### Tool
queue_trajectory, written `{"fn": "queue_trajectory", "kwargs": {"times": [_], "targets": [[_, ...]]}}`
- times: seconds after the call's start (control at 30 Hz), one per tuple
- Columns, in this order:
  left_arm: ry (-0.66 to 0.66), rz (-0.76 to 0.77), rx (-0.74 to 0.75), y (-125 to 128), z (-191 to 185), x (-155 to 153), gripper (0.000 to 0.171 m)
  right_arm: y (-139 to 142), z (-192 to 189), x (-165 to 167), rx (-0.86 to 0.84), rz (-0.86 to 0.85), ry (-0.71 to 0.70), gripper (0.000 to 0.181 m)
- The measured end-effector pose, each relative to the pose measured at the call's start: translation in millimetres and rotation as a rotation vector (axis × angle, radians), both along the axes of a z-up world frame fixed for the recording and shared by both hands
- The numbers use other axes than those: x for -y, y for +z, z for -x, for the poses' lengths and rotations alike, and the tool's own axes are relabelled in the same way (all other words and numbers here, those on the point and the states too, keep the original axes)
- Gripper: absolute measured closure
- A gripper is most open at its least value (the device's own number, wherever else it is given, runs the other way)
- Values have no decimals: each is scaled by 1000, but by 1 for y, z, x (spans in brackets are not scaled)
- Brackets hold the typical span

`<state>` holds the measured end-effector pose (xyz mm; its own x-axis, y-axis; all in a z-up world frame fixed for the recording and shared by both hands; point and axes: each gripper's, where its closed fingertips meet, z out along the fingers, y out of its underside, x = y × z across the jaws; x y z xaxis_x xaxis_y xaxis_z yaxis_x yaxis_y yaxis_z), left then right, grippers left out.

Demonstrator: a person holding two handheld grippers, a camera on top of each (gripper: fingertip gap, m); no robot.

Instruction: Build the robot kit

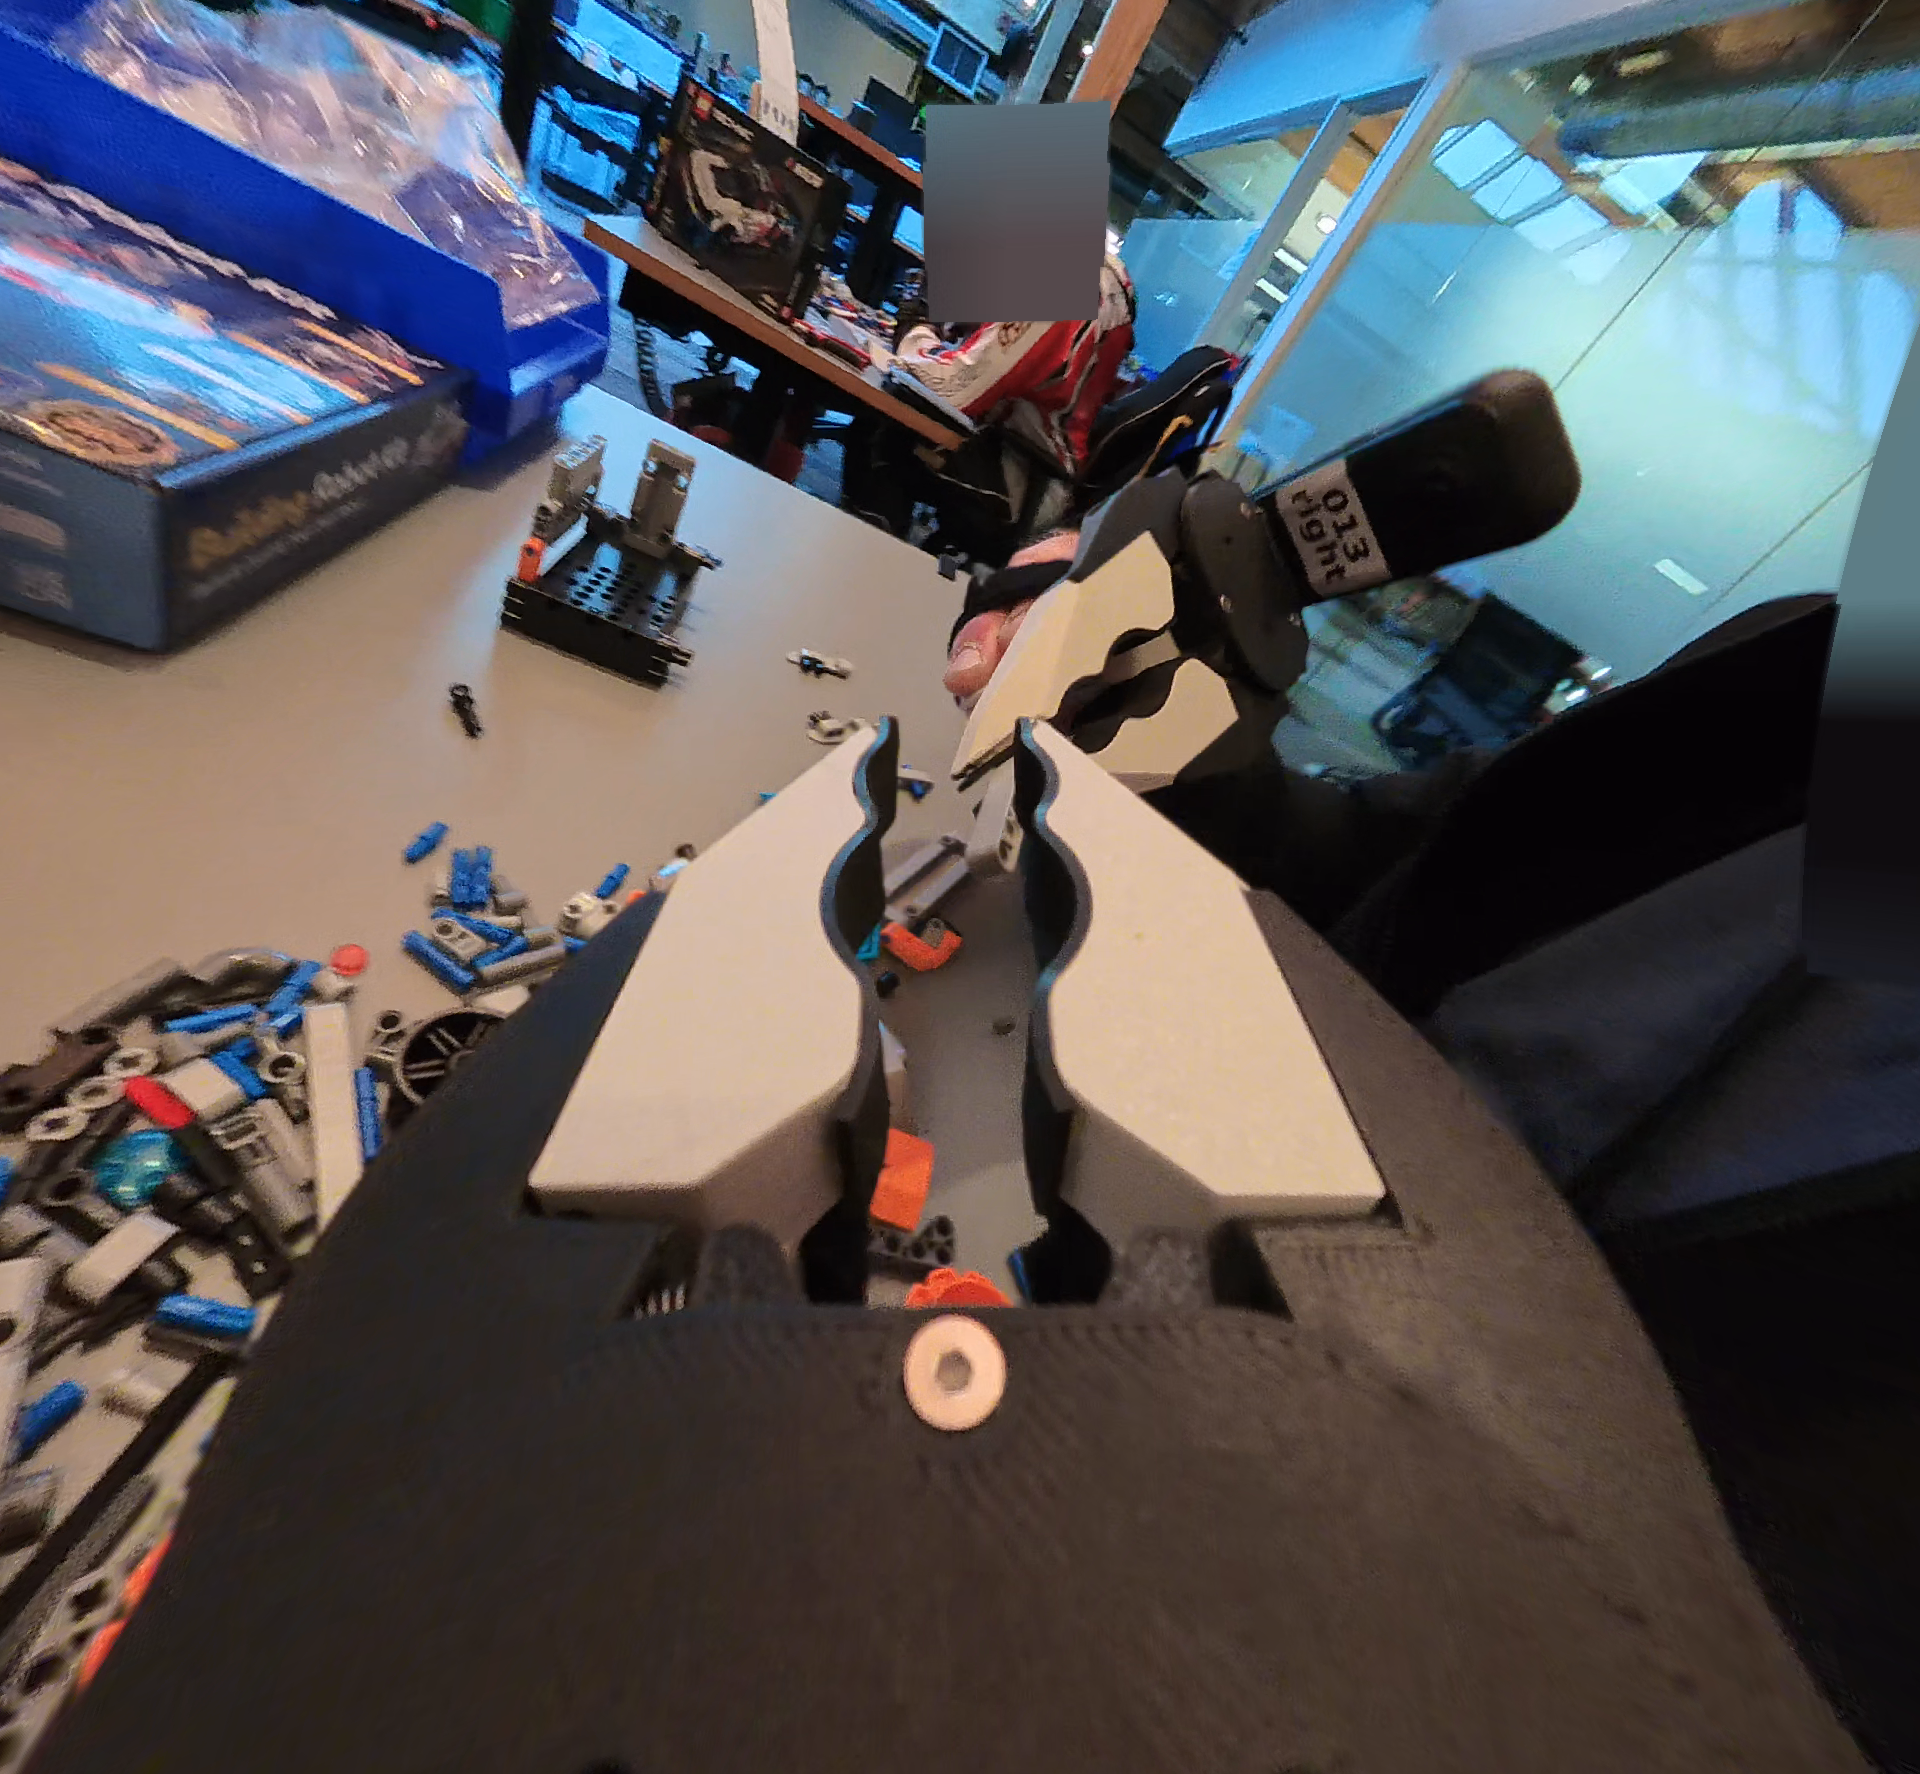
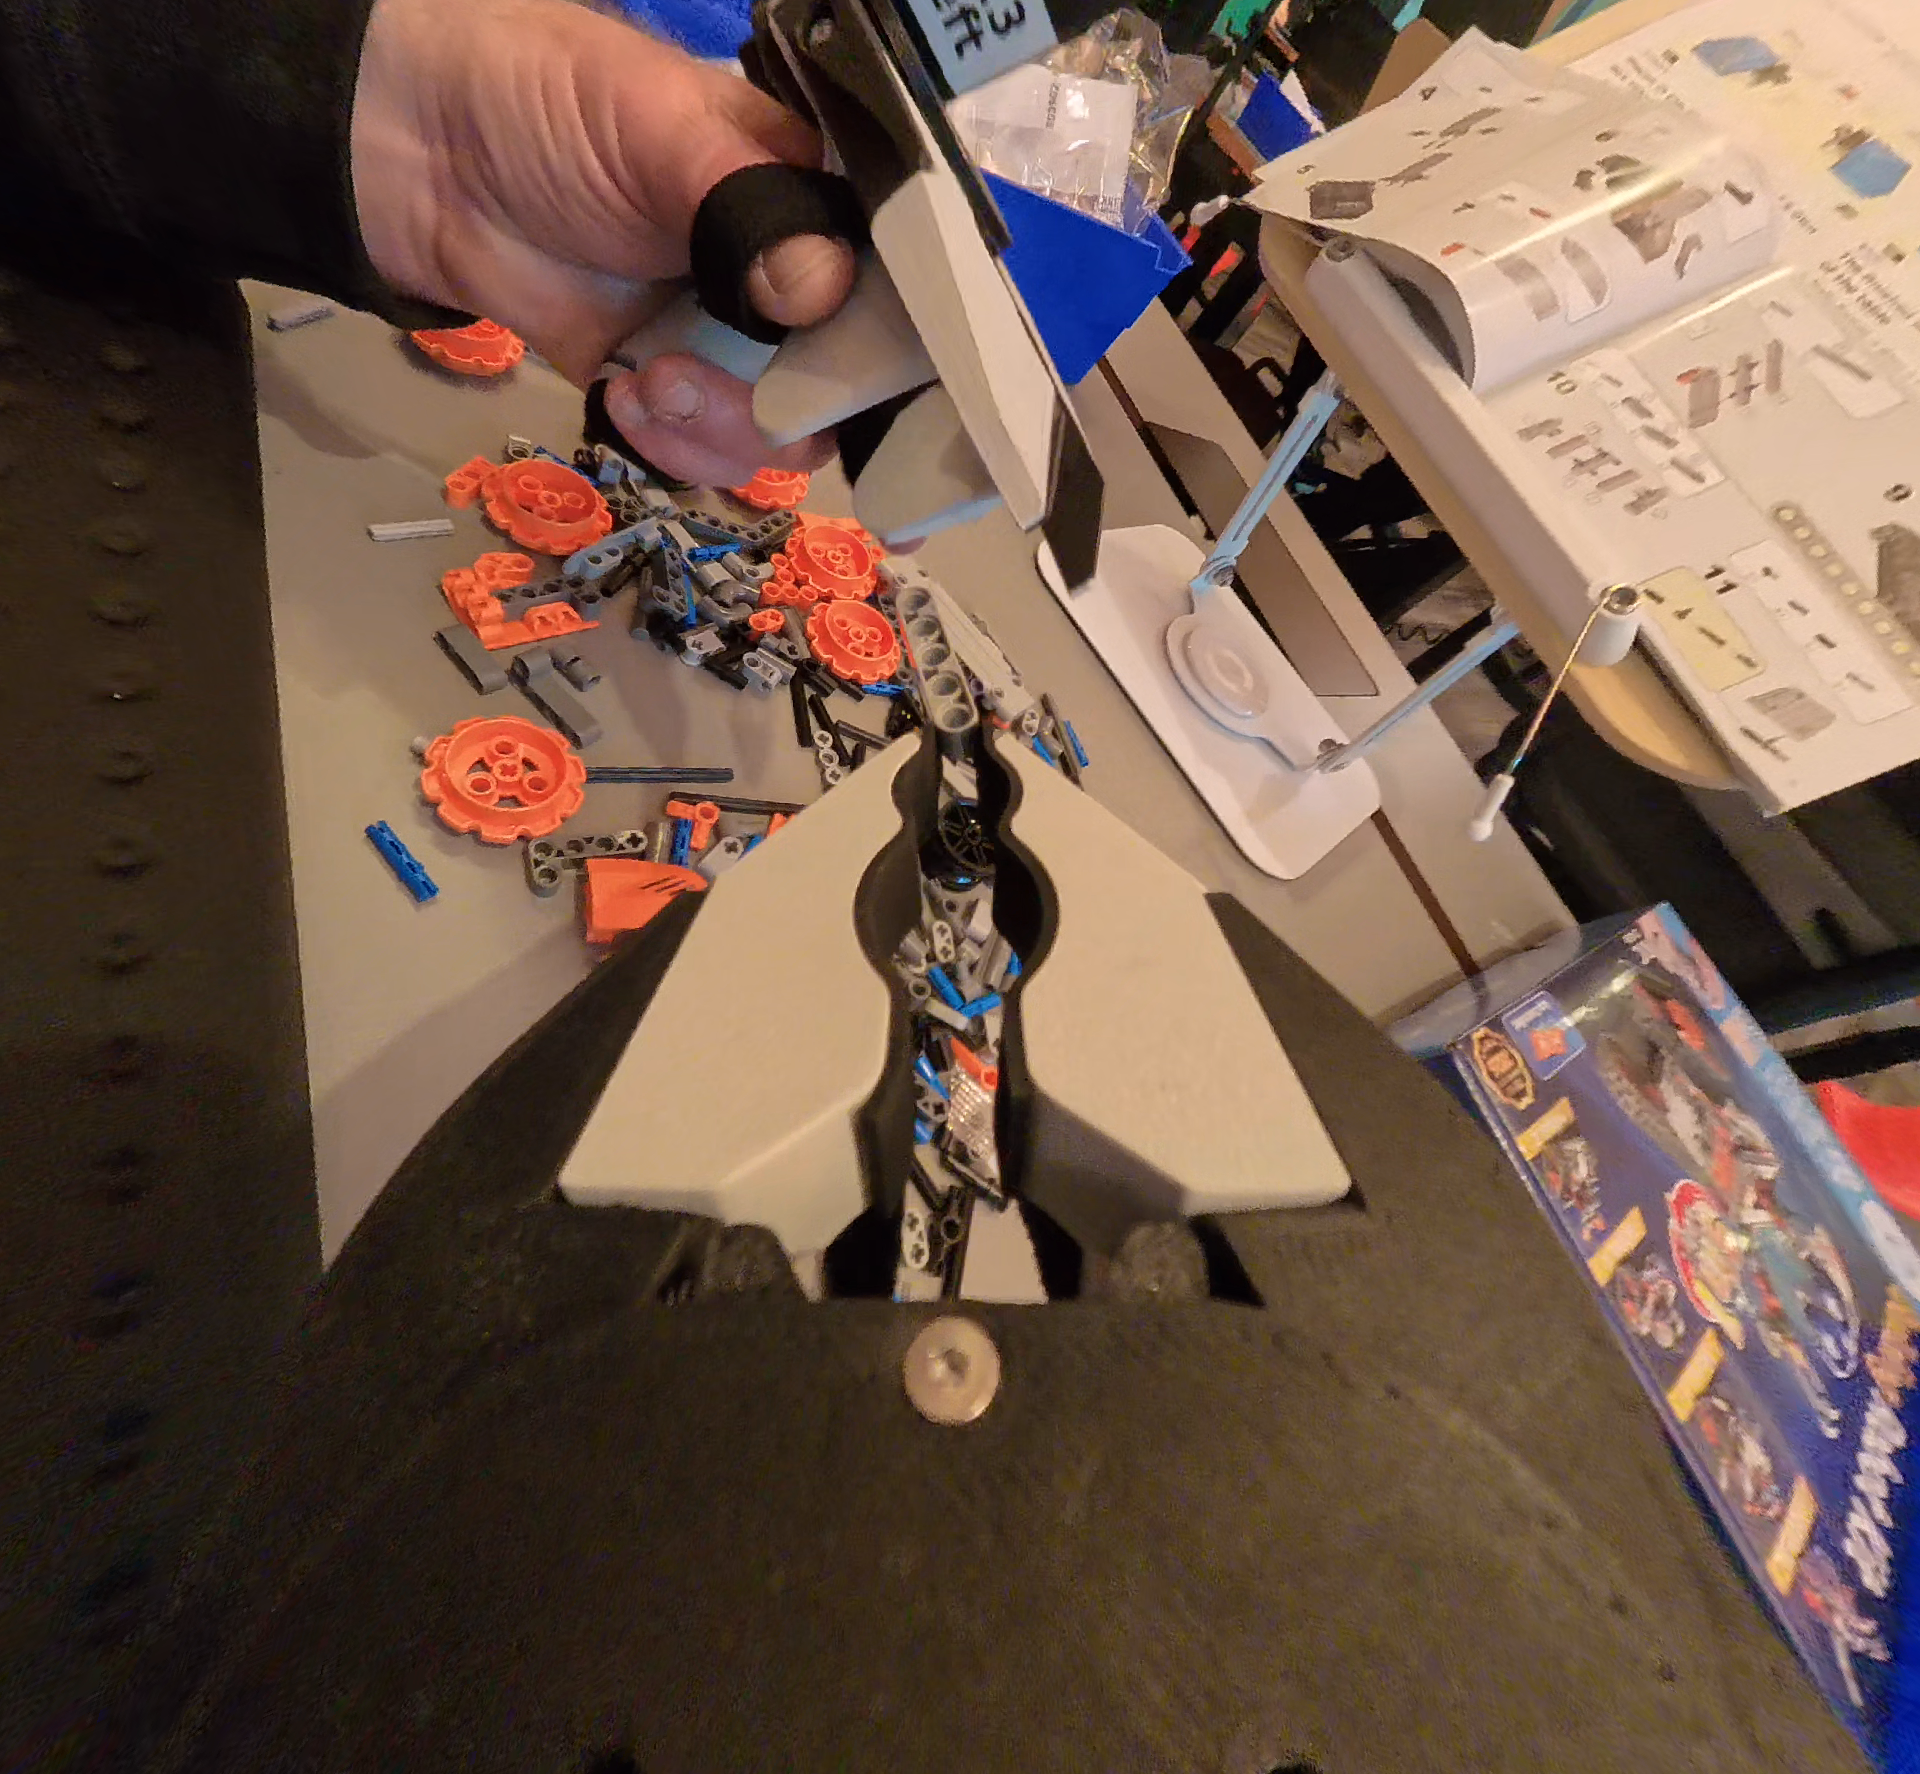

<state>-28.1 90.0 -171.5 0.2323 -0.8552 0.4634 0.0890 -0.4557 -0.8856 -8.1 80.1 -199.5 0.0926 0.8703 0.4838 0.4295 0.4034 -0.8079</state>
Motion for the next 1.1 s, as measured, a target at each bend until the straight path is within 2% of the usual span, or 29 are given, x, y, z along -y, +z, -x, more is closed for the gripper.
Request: {"fn": "queue_trajectory", "kwargs": {"times": [0.17, 0.27, 0.47, 0.53, 0.6, 0.63, 0.73, 0.83, 0.9, 1.1], "targets": [[22, -169, -74, 10, -3, 7, 150, -4, -6, -4, -1, 80, -4, 177], [10, -279, -207, 4, -12, 15, 149, -9, -7, -4, 10, 124, 9, 178], [-6, -434, -552, -27, -22, 20, 146, -13, -10, -3, 33, 153, 26, 178], [3, -468, -642, -36, -25, 17, 153, -13, -12, 0, 33, 162, 44, 177], [-7, -493, -673, -40, -31, 18, 166, -12, -14, 2, 32, 166, 55, 178], [4, -501, -682, -40, -33, 15, 167, -11, -16, 0, 26, 167, 49, 177], [36, -474, -593, -26, -49, 6, 167, 4, -29, -8, -68, 239, 30, 176], [65, -396, -360, 3, -74, -1, 167, 33, -49, -17, -271, 390, 44, 173], [29, -319, -188, 20, -91, -1, 167, 47, -62, -20, -406, 525, 69, 166], [-25, -156, 89, 32, -123, -8, 168, 59, -93, -22, -634, 682, 117, 176]]}}
